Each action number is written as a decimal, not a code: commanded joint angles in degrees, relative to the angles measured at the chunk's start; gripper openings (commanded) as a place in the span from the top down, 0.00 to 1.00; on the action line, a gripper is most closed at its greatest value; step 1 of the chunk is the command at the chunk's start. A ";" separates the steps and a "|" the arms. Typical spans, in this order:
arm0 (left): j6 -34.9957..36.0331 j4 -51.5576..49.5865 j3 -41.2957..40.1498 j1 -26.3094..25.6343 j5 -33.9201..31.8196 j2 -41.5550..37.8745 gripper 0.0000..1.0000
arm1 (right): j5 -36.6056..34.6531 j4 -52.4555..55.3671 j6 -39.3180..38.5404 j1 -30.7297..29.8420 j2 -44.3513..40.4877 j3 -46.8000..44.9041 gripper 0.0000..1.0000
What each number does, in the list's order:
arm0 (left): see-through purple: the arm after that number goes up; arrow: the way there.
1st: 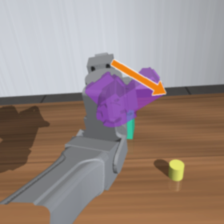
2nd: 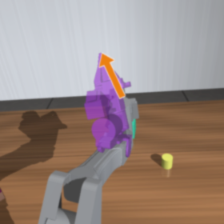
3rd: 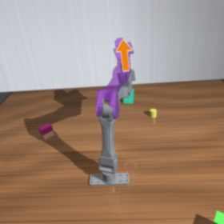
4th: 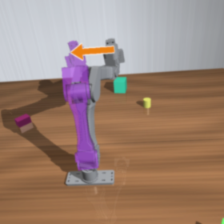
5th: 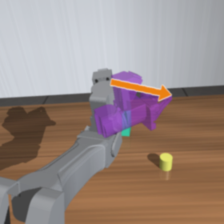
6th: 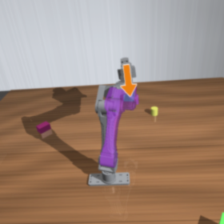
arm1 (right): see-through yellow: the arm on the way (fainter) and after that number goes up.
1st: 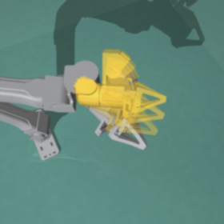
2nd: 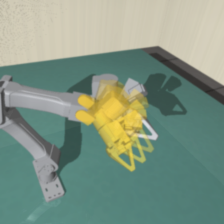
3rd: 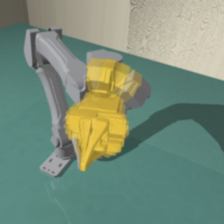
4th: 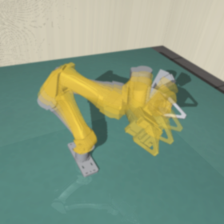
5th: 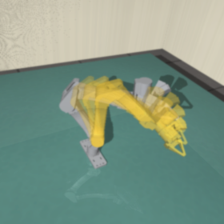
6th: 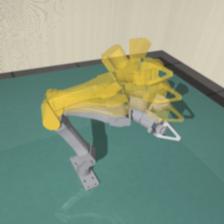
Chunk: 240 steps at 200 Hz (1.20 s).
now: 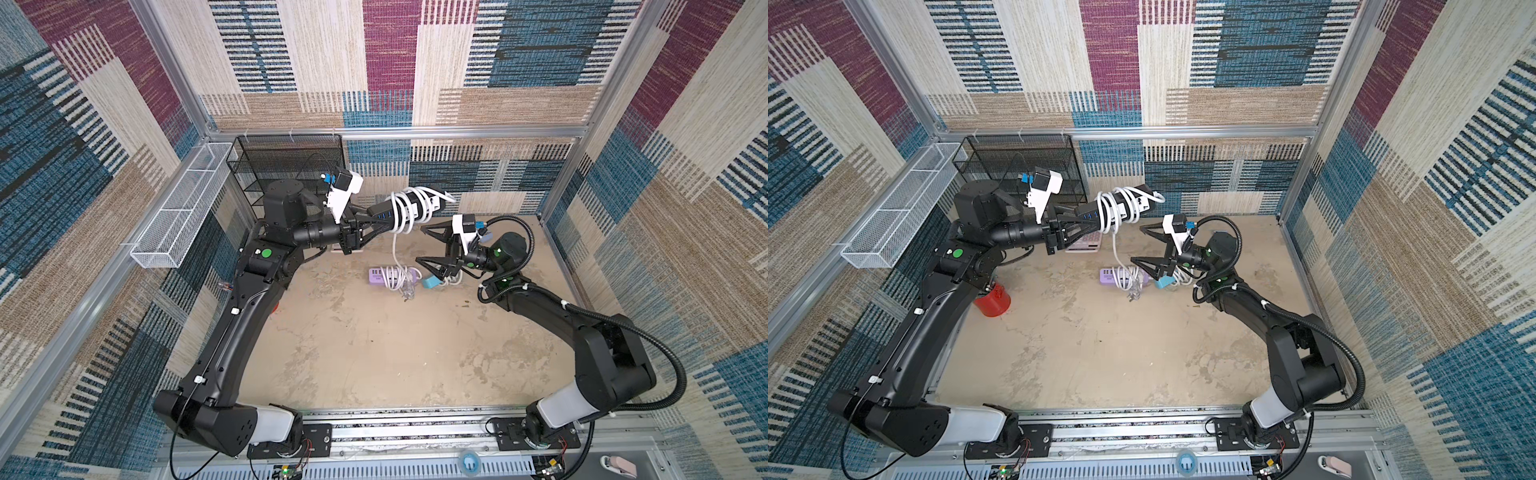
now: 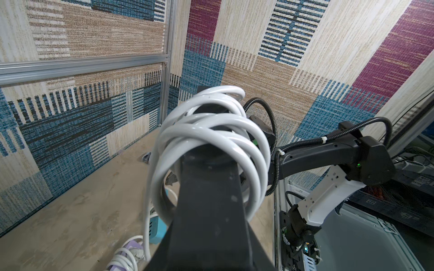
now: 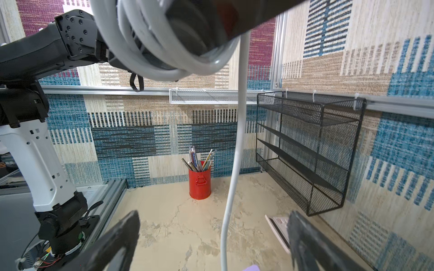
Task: Unwrap the cord wrapped around the power strip
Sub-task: Unwrap the power cord from the power strip.
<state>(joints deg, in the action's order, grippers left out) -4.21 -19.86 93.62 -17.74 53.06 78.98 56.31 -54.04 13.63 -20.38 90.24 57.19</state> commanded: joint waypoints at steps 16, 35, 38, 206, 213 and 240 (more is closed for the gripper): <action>-1.48 5.71 0.10 -0.02 3.19 -0.71 1.00 | -2.26 -16.71 9.29 -1.63 6.48 4.29 0.00; -2.11 7.61 -0.67 -0.10 3.86 -1.09 1.00 | -2.57 -21.33 13.26 -3.10 10.18 7.19 0.01; -2.24 7.90 -0.78 -0.09 3.89 -1.11 1.00 | -2.61 -21.85 13.85 -3.36 10.78 7.56 0.01; -3.28 12.23 -4.85 0.29 4.65 -3.73 1.00 | -4.63 -29.47 25.87 -7.14 22.86 18.31 1.00; -3.01 12.06 -5.22 0.44 4.53 -3.97 1.00 | -4.63 -28.23 25.33 -7.20 22.46 18.23 1.00; -2.85 12.20 -7.44 0.95 4.34 -4.83 1.00 | -4.71 -23.23 22.01 -6.22 20.07 17.02 1.00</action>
<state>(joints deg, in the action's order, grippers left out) -7.46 -11.31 87.57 -17.19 57.28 75.02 52.27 -80.23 37.60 -27.33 112.36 74.67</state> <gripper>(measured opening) 0.343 0.097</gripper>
